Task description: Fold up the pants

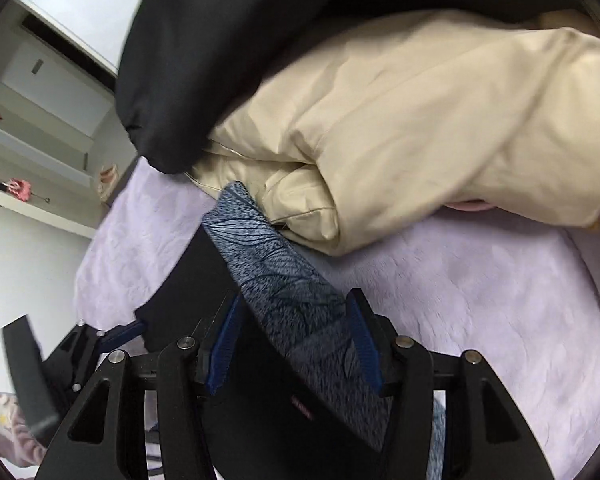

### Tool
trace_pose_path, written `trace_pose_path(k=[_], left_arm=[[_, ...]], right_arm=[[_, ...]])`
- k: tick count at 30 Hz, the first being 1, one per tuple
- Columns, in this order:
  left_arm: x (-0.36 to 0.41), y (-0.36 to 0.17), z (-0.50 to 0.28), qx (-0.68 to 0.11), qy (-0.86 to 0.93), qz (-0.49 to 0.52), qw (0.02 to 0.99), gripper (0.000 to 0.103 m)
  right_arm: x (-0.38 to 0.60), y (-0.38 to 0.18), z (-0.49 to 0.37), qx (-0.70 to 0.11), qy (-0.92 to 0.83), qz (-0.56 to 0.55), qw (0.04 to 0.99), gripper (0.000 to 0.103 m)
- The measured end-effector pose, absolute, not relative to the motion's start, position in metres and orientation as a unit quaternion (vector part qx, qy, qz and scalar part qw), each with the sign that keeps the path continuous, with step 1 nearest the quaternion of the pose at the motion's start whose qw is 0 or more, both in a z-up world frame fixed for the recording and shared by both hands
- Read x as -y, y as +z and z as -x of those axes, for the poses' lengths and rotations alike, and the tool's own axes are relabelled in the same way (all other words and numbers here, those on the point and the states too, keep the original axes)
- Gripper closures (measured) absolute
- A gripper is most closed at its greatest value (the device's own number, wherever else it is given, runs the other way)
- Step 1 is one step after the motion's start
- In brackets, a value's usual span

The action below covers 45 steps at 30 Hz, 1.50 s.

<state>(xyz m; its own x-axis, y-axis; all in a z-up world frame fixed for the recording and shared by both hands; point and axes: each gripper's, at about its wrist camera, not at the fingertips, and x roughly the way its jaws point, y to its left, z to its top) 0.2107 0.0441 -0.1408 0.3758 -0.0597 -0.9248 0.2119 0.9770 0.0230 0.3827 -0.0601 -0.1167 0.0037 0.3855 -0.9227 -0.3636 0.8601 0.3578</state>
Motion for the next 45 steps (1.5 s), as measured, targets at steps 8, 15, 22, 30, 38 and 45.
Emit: trace_pose_path(k=[8, 15, 22, 30, 38, 45], left_arm=[[-0.062, -0.140, -0.205, -0.557, -0.093, -0.063, 0.823, 0.015], [-0.064, -0.135, -0.203, -0.567, -0.089, -0.071, 0.816, 0.015], [-0.070, -0.115, -0.198, -0.587, -0.103, -0.051, 0.802, 0.015], [0.004, -0.117, -0.206, -0.569, -0.138, -0.135, 0.800, 0.015], [0.005, -0.140, -0.214, -0.587, -0.126, -0.151, 0.786, 0.002], [0.016, -0.140, -0.209, -0.588, -0.116, -0.159, 0.784, 0.002]], right_arm=[[0.030, -0.102, -0.391, -0.636, 0.295, 0.018, 0.713, 0.099], [0.053, -0.112, -0.393, -0.646, 0.249, -0.051, 0.720, 0.094], [0.187, -0.063, -0.292, -0.629, 0.182, -0.261, 0.709, 0.067], [0.242, -0.091, -0.096, -0.640, 0.066, -0.444, 0.624, 0.067], [0.244, -0.125, -0.072, -0.551, 0.074, -0.541, 0.631, 0.065], [0.222, -0.142, -0.094, -0.577, 0.088, -0.517, 0.626, 0.065]])
